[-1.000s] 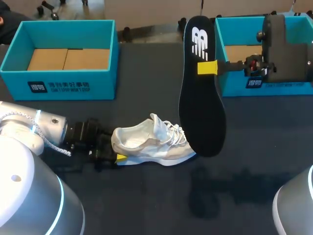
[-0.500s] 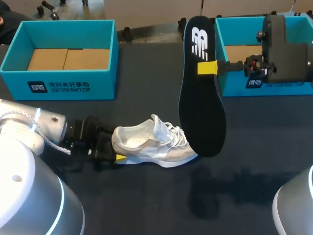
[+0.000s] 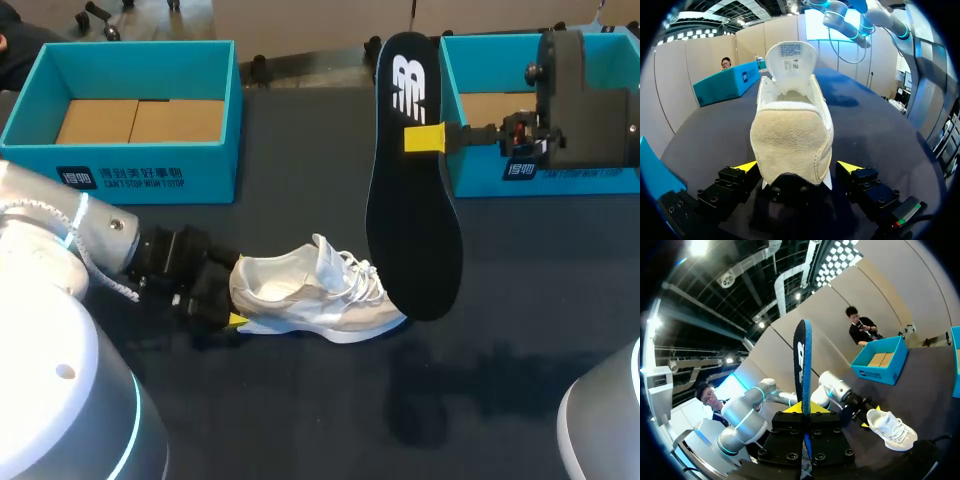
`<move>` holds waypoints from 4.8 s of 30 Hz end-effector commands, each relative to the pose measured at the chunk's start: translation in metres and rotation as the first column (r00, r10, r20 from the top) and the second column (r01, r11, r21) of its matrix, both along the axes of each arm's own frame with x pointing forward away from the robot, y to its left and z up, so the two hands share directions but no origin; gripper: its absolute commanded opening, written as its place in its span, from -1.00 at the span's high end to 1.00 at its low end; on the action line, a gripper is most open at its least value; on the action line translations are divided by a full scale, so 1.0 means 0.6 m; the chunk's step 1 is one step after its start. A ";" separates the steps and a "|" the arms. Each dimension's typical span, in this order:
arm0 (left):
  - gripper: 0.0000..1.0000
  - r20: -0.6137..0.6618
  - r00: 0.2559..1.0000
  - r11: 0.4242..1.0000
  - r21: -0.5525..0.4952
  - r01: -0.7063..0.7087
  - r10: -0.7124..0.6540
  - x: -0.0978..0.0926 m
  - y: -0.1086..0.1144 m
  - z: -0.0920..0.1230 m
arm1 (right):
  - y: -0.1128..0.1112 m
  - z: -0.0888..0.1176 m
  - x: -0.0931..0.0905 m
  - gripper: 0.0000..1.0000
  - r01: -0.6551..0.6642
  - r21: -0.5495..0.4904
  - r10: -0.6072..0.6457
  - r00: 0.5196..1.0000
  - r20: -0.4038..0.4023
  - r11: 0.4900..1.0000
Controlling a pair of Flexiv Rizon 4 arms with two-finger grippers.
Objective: Take the shoe out of the shoebox, open the shoe tongue, remove and reinsert the insole, then place the shoe into the shoebox
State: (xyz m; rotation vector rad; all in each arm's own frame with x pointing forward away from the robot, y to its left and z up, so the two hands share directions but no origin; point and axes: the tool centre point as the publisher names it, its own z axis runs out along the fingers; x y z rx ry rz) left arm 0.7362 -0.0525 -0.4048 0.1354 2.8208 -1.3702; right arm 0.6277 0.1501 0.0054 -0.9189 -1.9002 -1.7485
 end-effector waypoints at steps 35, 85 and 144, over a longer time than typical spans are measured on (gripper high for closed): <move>-1.00 0.086 0.996 0.827 0.560 -0.042 -0.008 0.005 0.020 0.071 | 0.003 -0.002 0.000 1.00 0.001 0.000 -0.001 1.000 -0.001 1.000; -1.00 0.169 0.983 0.776 0.628 -0.057 -0.065 0.035 -0.067 0.156 | 0.003 -0.002 0.000 1.00 0.001 0.000 -0.001 1.000 -0.001 1.000; 1.00 -0.093 0.783 0.615 0.564 0.551 -0.615 0.061 -0.169 0.097 | 0.003 -0.002 0.000 1.00 0.001 0.000 -0.001 1.000 -0.001 1.000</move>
